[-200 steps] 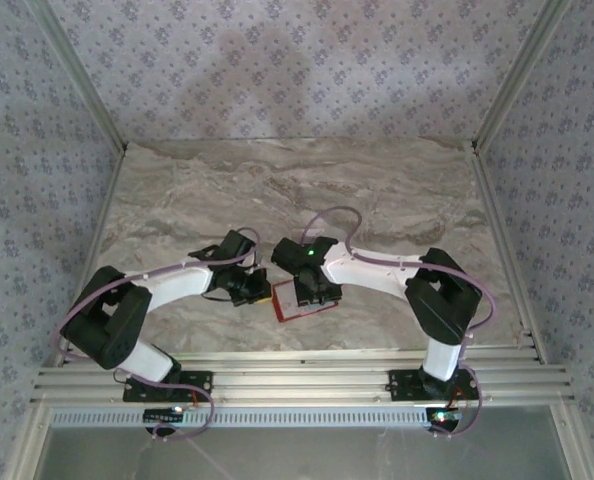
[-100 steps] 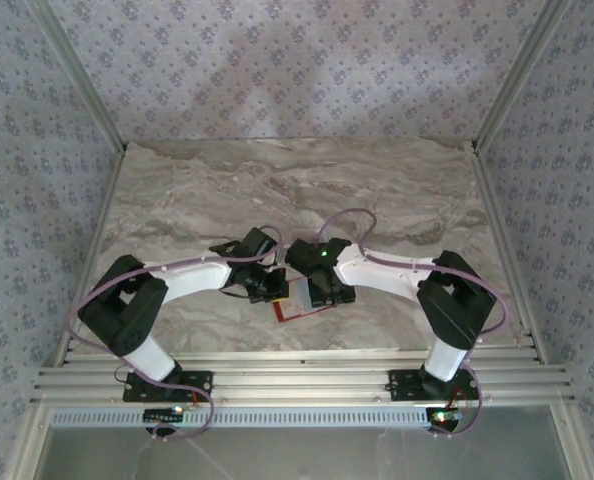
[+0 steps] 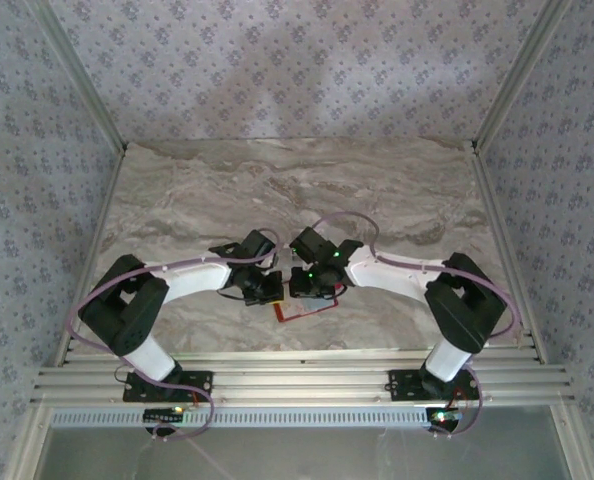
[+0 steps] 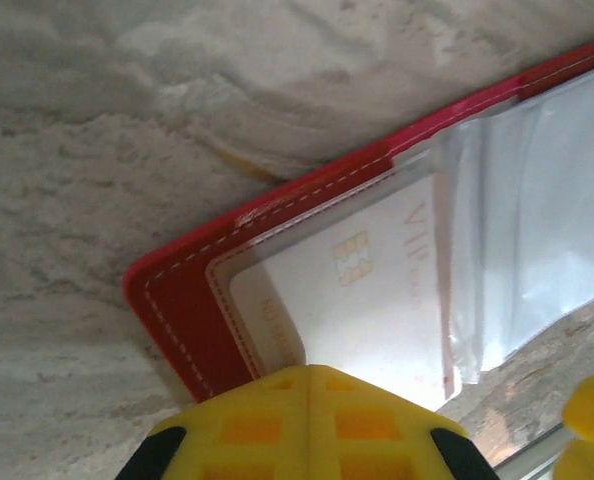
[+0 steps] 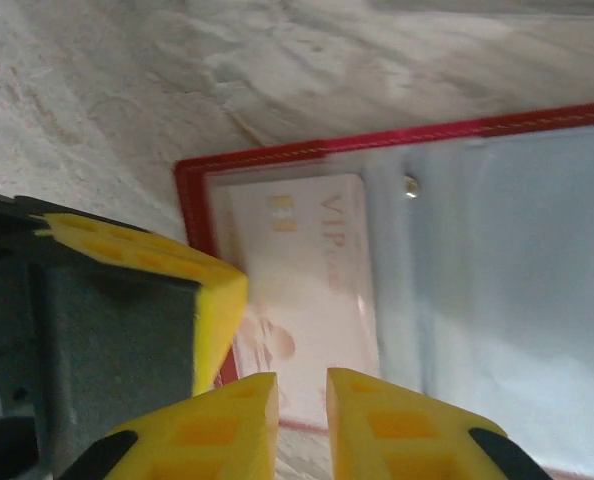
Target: Take the credit cards out of the card holder
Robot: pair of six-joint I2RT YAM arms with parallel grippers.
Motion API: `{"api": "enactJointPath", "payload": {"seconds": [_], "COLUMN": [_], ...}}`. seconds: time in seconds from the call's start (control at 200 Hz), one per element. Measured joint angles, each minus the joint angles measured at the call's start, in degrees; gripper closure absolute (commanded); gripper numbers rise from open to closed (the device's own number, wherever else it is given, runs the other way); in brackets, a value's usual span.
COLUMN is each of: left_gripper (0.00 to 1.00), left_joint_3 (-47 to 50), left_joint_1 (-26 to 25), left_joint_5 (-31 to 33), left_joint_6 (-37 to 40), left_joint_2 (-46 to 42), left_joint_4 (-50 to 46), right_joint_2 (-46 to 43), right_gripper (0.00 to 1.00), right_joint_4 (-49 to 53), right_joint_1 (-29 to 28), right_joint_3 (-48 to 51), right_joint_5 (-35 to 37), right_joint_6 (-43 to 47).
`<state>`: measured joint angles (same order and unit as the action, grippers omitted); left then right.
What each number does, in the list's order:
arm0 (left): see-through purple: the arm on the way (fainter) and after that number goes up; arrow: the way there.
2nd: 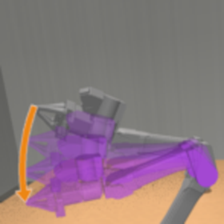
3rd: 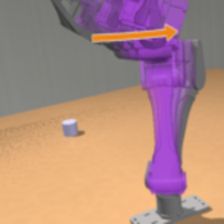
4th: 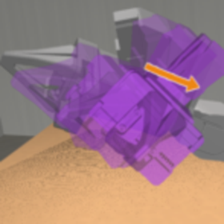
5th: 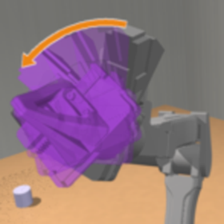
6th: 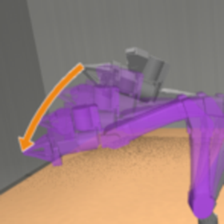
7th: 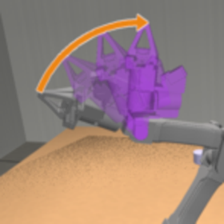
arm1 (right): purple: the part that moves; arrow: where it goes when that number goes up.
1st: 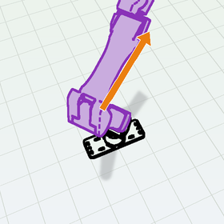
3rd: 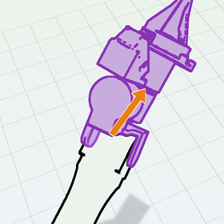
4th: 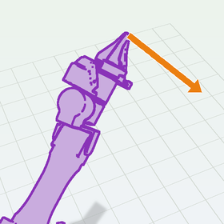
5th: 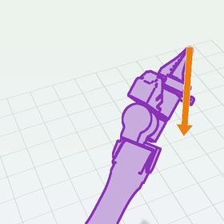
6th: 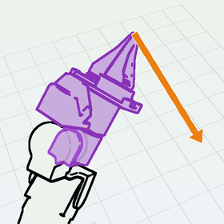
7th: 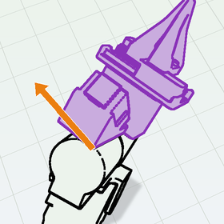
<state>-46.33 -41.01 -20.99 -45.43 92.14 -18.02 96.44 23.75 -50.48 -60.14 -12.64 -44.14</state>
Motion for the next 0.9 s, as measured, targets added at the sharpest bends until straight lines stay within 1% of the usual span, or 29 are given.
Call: {"api": "enactJointPath", "payload": {"seconds": [0.16,0.305,0.46,0.9], "left_gripper": [0.96,0.96,0.97,0.97], "left_joint_3": [0.04,0.15,0.15,0.15], "left_joint_1": [0.00,0.00,0.00,0.00], "left_joint_5": [0.07,0.22,0.22,0.24], "left_joint_6": [0.42,0.72,1.03,1.44], "left_joint_2": [0.00,0.00,0.00,0.13], "left_joint_4": [0.02,0.17,0.24,0.22], "right_joint_2": [3.96,5.49,5.53,5.11], "right_gripper": [0.84,0.84,0.81,0.79], "right_joint_4": [-3.19,-3.61,-2.67,-1.31], "right_joint_1": [0.13,0.66,0.87,2.19], "right_joint_3": [0.00,0.00,0.00,0.24], "right_joint_5": [-2.89,-3.21,-1.88,-0.74], "right_joint_6": [0.02,0.02,0.13,0.48]}}
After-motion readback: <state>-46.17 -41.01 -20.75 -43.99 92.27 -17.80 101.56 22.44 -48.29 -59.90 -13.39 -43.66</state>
